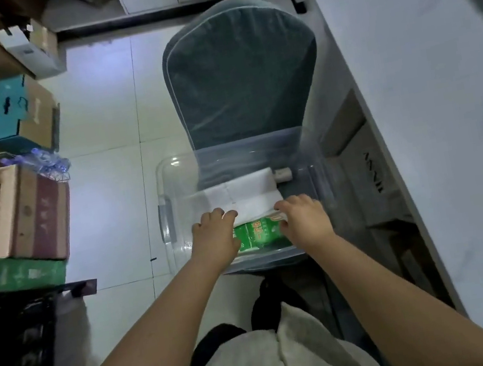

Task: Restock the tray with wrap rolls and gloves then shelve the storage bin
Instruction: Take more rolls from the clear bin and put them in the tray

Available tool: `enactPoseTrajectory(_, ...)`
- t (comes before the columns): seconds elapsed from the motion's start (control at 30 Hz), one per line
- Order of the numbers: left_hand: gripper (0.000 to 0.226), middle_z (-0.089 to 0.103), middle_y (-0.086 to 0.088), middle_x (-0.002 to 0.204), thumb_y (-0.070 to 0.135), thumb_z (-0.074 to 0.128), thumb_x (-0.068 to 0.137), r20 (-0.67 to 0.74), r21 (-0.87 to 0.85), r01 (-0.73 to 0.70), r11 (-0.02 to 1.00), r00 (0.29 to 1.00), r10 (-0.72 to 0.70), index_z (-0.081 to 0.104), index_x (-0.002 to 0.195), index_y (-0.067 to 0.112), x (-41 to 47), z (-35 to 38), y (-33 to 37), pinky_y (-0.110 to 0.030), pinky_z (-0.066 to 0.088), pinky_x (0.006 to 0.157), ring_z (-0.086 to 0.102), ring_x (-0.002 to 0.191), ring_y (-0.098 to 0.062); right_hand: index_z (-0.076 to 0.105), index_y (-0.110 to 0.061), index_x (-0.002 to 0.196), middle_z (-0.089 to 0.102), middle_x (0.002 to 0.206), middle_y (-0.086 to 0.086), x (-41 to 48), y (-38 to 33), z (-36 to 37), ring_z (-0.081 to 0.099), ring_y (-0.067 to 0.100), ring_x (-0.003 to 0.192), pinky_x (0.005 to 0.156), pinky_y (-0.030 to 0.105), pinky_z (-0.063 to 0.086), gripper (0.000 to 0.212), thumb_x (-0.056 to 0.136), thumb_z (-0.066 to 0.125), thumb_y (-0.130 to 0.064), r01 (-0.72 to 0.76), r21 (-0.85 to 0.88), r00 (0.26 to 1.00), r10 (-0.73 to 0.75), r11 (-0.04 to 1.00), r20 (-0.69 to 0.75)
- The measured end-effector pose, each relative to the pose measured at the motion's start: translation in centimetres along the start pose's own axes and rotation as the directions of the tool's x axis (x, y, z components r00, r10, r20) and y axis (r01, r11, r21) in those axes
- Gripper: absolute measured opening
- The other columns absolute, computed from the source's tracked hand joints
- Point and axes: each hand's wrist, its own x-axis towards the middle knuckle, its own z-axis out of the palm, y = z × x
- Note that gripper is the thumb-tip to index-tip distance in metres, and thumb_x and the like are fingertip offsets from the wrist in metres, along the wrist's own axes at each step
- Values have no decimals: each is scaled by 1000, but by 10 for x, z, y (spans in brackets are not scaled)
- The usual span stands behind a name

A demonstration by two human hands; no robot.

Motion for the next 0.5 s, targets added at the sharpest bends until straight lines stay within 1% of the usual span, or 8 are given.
enactPoseTrajectory(0.17, 67, 37, -8, 145, 24, 62, 81, 116, -37, 47, 998, 992, -42, 34, 143, 24, 60, 41, -24, -43, 35, 96, 36, 126, -30, 58, -18, 120, 59, 121, 8, 67, 12, 48, 48, 31, 113, 90, 42, 40, 39, 82, 60, -13, -34, 69, 994, 26, 997, 111)
enactPoseTrajectory(0.3, 75, 33, -10, 150, 23, 65, 81, 145, -34, 52, 998, 988, -47, 28, 146, 23, 125, 78, -46, -48, 35, 100, 33, 132, -32, 56, -18, 123, 56, 123, 8, 117, 27, 95, 45, 31, 115, 93, 43, 38, 40, 84, 58, -12, -78, 82, 983, 63, 994, 174)
enactPoseTrajectory(0.4, 79, 28, -12, 154, 23, 66, 80, 154, 14, 57, 998, 986, -58, 24, 148, 21, 173, 105, -61, -49, 33, 103, 26, 138, -33, 58, -18, 121, 57, 121, 8, 142, 38, 132, 46, 32, 113, 92, 43, 37, 40, 82, 58, -12, -72, 88, 978, 54, 994, 201)
enactPoseTrajectory(0.5, 75, 26, -12, 154, 16, 61, 82, 171, 13, 61, 998, 983, -62, 24, 148, 17, 216, 128, -69, -50, 31, 106, 24, 139, -32, 55, -19, 126, 55, 124, 8, 159, 48, 163, 44, 32, 116, 91, 42, 36, 44, 82, 60, -15, -18, 91, 966, -6, 996, 257)
